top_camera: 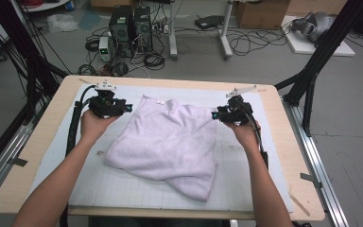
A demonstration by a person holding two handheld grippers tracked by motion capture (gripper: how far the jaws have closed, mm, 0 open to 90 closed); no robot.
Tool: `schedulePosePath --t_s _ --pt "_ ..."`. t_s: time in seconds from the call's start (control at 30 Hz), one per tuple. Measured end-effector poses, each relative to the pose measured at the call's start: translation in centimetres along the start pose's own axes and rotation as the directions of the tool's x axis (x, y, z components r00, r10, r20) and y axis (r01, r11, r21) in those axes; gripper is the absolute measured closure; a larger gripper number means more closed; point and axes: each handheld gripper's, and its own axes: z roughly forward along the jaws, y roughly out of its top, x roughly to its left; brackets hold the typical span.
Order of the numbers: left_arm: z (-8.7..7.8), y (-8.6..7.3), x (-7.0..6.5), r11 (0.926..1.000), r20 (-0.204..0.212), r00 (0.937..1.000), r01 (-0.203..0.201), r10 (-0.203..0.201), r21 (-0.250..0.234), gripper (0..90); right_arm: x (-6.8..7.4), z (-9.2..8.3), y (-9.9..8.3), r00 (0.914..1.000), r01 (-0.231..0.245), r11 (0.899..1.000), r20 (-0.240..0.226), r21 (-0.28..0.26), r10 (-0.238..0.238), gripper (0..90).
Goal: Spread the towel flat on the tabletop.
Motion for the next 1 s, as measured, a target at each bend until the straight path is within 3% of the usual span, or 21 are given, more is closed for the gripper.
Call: schedulePosePath --t_s 0.17,0.3,0.33,0.37,0.4,0.43,0.47,0.53,0.57,0.6,0.63,0.67,0.73,0.77,0.8,0.83,0.87,0.93,0.97,1.0 --pt "-1.6 -3.1 -1.2 0.9995 0.061 0.9978 -0.028 0.027 0.017 51.0 2.9 -0.7 -2.8 0.9968 0.031 0.999 -0.073 -0.014 -0.032 50.1" --pt "-3.0 -4.8 -2.1 0.9994 0.104 0.9940 -0.034 0.034 0.006 47.7 5.7 -1.9 -4.3 0.9877 0.079 0.995 -0.131 -0.055 -0.085 46.9" --pt "-3.4 -5.3 -2.3 0.9993 0.121 0.9919 -0.038 0.037 0.001 46.9 6.4 -2.2 -4.5 0.9845 0.088 0.995 -0.148 -0.043 -0.094 44.9" --pt "-3.7 -5.8 -2.7 0.9993 0.135 0.9901 -0.038 0.038 -0.003 46.9 6.4 -2.2 -4.5 0.9845 0.088 0.995 -0.148 -0.043 -0.094 44.9" --pt "-4.4 -6.6 -3.4 0.9986 0.159 0.9859 -0.053 0.053 -0.003 44.4 7.8 -2.6 -4.6 0.9770 0.104 0.994 -0.184 -0.023 -0.107 43.5" --pt "-4.4 -6.6 -3.4 0.9986 0.159 0.9859 -0.053 0.053 -0.003 43.2 7.8 -2.6 -4.6 0.9770 0.104 0.994 -0.184 -0.023 -0.107 43.5" --pt "-5.0 -7.3 -4.1 0.9979 0.185 0.9806 -0.064 0.065 -0.013 42.3 9.5 -3.2 -5.3 0.9678 0.149 0.985 -0.191 -0.086 -0.163 45.4" --pt "-5.2 -7.7 -4.6 0.9979 0.198 0.9782 -0.059 0.063 -0.024 41.5 10.6 -3.1 -5.8 0.9614 0.159 0.984 -0.214 -0.080 -0.173 44.6" --pt "-5.4 -8.0 -4.9 0.9970 0.209 0.9750 -0.072 0.076 -0.027 40.8 10.6 -3.1 -5.8 0.9614 0.159 0.984 -0.214 -0.080 -0.173 44.6" --pt "-5.8 -8.6 -5.8 0.9953 0.232 0.9679 -0.094 0.097 -0.025 40.0 11.6 -2.8 -6.7 0.9504 0.172 0.981 -0.247 -0.085 -0.189 44.6" --pt "-5.8 -8.6 -5.8 0.9953 0.232 0.9679 -0.094 0.097 -0.025 39.9 11.6 -2.8 -6.7 0.9504 0.172 0.981 -0.247 -0.085 -0.189 44.6" --pt "-5.9 -8.9 -6.3 0.9937 0.239 0.9644 -0.110 0.112 -0.025 40.0 12.5 -2.5 -7.6 0.9447 0.191 0.979 -0.258 -0.069 -0.202 45.0" --pt "-6.0 -9.5 -7.1 0.9900 0.255 0.9568 -0.140 0.139 -0.015 40.2 12.9 -2.2 -8.1 0.9414 0.189 0.980 -0.272 -0.063 -0.199 45.6" --pt "-5.9 -9.7 -7.3 0.9861 0.256 0.9531 -0.166 0.161 -0.002 41.5 13.2 -2.0 -8.5 0.9390 0.193 0.980 -0.280 -0.049 -0.199 47.0" --pt "-5.7 -10.0 -7.4 0.9822 0.262 0.9488 -0.187 0.176 0.018 50.1 13.7 -1.2 -9.2 0.9350 0.231 0.973 -0.276 -0.003 -0.223 54.6" --pt "-5.4 -10.1 -7.4 0.9819 0.277 0.9451 -0.188 0.173 0.027 55.8 13.8 -1.0 -9.3 0.9322 0.244 0.970 -0.277 0.008 -0.233 59.7" --pt "-5.1 -10.3 -7.4 0.9786 0.289 0.9400 -0.201 0.181 0.043 55.8 13.8 -1.0 -9.3 0.9322 0.244 0.970 -0.277 0.008 -0.233 59.7" --pt "-4.3 -10.6 -7.5 0.9717 0.290 0.9374 -0.223 0.192 0.077 66.9 14.0 -0.5 -9.4 0.9288 0.270 0.962 -0.274 0.040 -0.249 70.7" --pt "-3.8 -10.8 -7.7 0.9675 0.284 0.9368 -0.237 0.204 0.087 83.8 13.9 -0.6 -9.2 0.9268 0.271 0.962 -0.280 0.036 -0.250 80.6" --pt "-3.8 -10.8 -7.7 0.9675 0.284 0.9368 -0.237 0.204 0.087 87.8 13.9 -0.7 -9.1 0.9257 0.274 0.961 -0.279 0.030 -0.255 81.9"
